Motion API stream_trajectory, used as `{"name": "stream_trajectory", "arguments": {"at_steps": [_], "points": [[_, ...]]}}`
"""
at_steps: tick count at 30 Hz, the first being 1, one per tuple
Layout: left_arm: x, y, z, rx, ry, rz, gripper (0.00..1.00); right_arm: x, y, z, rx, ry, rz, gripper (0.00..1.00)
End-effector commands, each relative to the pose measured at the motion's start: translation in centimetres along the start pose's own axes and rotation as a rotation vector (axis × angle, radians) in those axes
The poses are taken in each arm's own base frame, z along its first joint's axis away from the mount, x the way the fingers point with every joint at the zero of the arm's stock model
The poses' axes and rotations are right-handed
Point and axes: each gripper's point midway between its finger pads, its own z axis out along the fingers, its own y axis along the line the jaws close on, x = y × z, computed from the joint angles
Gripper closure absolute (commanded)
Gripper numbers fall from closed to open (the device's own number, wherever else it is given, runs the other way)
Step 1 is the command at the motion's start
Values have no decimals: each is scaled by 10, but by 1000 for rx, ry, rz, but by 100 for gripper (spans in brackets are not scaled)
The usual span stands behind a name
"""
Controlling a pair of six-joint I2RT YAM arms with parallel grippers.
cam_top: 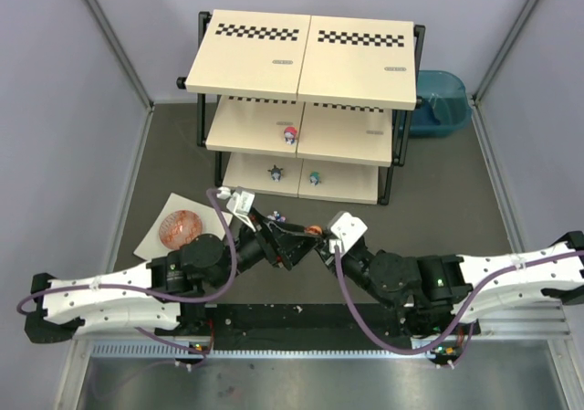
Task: Place and organize the plastic toys onto the shelf
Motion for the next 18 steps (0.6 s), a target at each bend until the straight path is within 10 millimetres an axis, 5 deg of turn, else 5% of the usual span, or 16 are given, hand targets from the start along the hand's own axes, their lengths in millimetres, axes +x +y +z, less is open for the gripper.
{"name": "stream_trajectory", "arguments": {"at_steps": [1, 11, 18], "points": [[-13, -13, 0, 4, -15, -30, 22, -31, -14, -3, 97, -67, 32, 100], [-19, -10, 8, -79, -32, -92, 26, -34, -11, -1, 135, -77, 0, 100], [-23, -9, 16, -135, -43, -82, 37, -34, -11, -2, 132, -78, 1, 100]]}}
